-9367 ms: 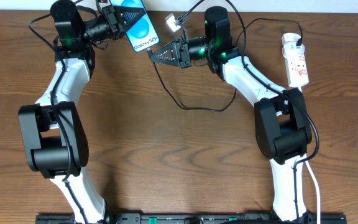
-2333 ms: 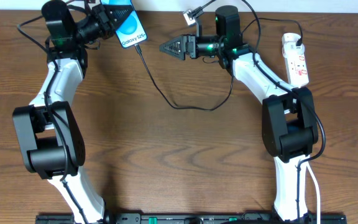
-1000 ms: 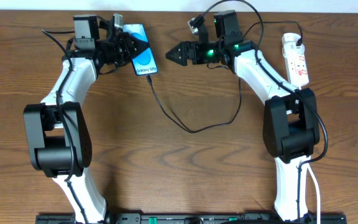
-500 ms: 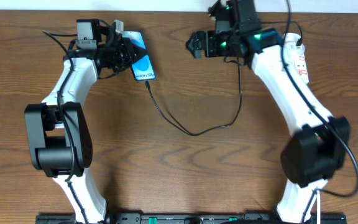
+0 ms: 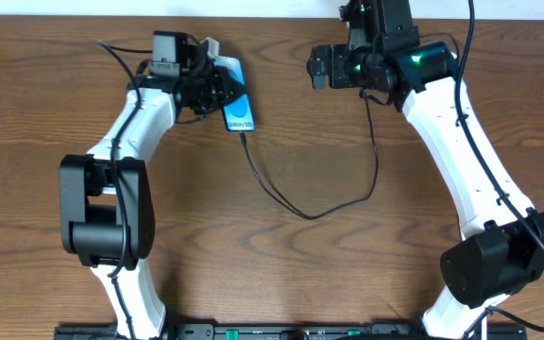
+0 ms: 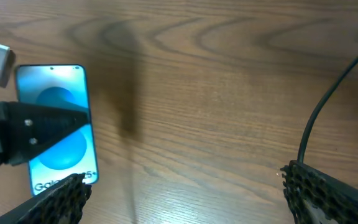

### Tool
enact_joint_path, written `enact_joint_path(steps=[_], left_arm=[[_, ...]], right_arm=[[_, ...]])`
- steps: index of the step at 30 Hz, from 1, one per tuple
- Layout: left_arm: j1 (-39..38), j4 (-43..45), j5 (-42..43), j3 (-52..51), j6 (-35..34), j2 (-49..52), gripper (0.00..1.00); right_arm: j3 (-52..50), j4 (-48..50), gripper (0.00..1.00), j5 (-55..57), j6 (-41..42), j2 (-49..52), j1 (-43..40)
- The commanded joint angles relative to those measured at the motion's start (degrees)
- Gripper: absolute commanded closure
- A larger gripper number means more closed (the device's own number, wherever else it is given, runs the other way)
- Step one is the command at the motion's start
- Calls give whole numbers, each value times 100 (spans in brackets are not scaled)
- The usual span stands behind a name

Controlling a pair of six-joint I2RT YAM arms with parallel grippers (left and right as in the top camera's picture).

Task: Plug charger to phone and switch on socket

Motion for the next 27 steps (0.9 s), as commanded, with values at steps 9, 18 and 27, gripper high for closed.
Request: enact_joint_path(steps=[9, 18, 27], left_arm=[[-98, -15, 59, 50, -13, 866, 93], [-98, 70, 166, 52, -17, 887, 93], [-98, -15, -31, 52, -83, 887, 93]], right_arm=[[94, -9, 1, 85, -26, -76, -39], [94, 31, 1, 87, -28, -76, -39], [94, 24, 1, 87, -28, -76, -39]])
